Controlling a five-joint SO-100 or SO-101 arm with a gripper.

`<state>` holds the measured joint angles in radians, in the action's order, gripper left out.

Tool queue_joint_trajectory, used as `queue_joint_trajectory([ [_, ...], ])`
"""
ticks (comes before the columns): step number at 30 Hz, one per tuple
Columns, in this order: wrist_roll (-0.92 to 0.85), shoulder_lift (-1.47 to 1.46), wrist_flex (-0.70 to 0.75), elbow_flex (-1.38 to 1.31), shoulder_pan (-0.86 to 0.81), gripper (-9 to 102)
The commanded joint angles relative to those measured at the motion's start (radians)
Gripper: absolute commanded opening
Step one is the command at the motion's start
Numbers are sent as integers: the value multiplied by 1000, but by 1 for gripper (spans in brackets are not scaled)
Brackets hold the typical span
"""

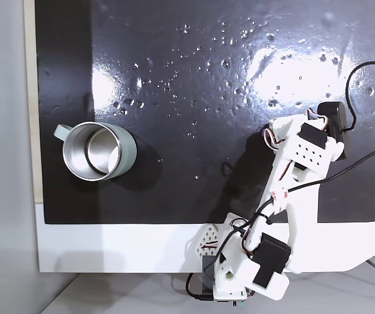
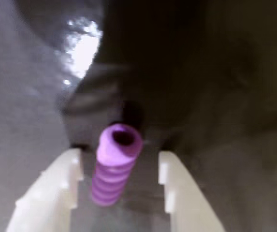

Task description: Grasp a pengrip and put it in the cup.

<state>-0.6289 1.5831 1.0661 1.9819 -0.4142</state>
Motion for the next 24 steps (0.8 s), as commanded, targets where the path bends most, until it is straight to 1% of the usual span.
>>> queue_joint_trajectory([
  [1, -8, 2, -26, -54, 3, 17],
  [4, -20, 2, -26, -35, 15, 15],
  [7, -32, 3, -26, -20, 23, 6],
  [10, -32, 20, -26, -18, 26, 0],
  [16, -11, 161, 9, 9, 60, 0],
  [20, 43, 354, 94, 26, 127, 0],
  [24, 114, 563, 187, 49, 230, 0],
])
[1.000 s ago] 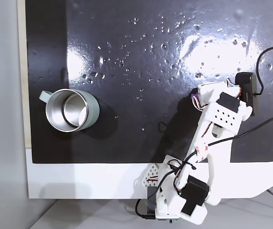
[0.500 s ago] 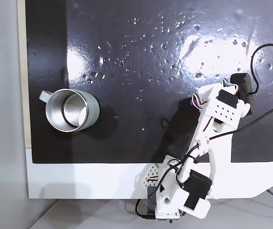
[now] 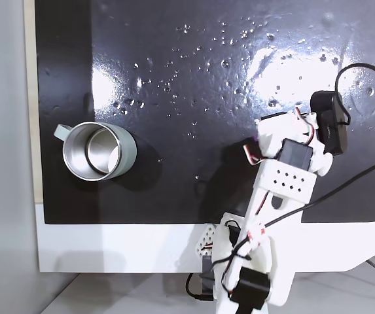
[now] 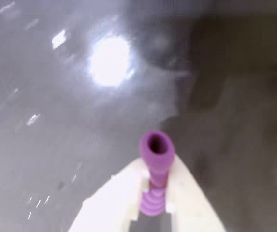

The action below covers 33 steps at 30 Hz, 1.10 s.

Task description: Grasp a pengrip and put it in the cup.

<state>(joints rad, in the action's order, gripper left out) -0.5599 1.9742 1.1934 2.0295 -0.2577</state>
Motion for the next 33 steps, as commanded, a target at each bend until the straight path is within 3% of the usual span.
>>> queue_joint_trajectory([
  [1, 63, 219, 83, 11, 109, 0],
  [8, 219, 488, 181, 64, 460, 0],
  [13, 403, 472, 170, -6, 713, 0],
  [22, 568, 380, 25, -95, 1026, 0],
  [33, 598, 270, -170, -152, 1109, 0],
])
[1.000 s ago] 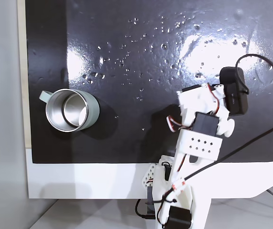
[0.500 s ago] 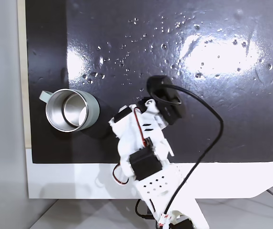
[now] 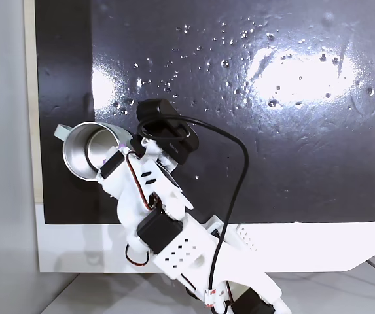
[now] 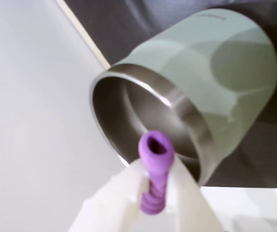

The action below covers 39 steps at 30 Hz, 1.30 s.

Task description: Grasp a pengrip and put it in the cup.

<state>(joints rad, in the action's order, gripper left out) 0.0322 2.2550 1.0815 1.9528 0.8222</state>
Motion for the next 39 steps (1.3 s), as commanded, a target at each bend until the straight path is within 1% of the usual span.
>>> queue_joint_trajectory([
  [1, 6, -21, -67, -83, 35, 0],
  [6, 14, -77, -135, -101, 43, 0],
  [11, 8, -137, -170, -132, 77, 0],
  [19, 5, -172, -166, -172, 98, 0],
  [21, 3, -158, -155, -163, 98, 4],
  [24, -40, -152, -114, -163, 98, 20],
  [26, -51, -150, -98, -161, 98, 28],
  [29, -54, -149, -91, -161, 97, 30],
  [39, -55, -143, -91, -152, 95, 29],
])
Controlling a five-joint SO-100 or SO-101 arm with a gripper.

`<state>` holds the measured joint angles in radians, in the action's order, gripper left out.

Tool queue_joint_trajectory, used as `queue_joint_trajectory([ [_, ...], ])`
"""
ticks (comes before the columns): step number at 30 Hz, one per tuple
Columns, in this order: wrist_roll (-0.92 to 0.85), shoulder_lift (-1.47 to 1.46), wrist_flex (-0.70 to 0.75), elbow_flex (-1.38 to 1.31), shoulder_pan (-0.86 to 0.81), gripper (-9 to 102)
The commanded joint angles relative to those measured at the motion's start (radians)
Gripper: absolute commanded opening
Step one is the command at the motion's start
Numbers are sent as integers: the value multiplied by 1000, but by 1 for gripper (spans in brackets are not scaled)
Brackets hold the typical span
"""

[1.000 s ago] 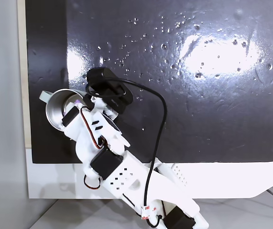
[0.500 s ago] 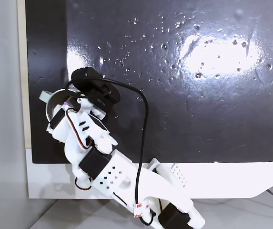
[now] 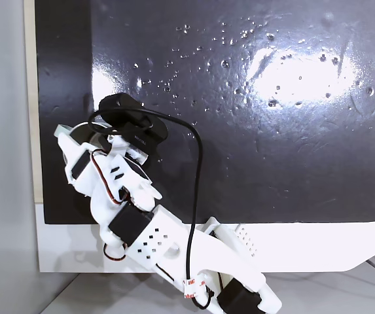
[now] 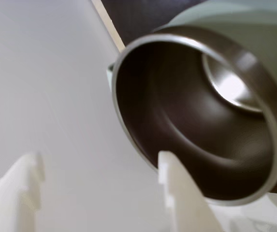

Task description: Grasp a pengrip and put it in the cup.

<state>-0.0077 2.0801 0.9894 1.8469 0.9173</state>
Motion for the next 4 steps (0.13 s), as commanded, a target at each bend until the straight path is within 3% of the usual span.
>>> queue_joint_trajectory([
  [1, -17, 32, 2, -46, 0, 28],
  [4, -20, 34, 2, -44, 0, 28],
])
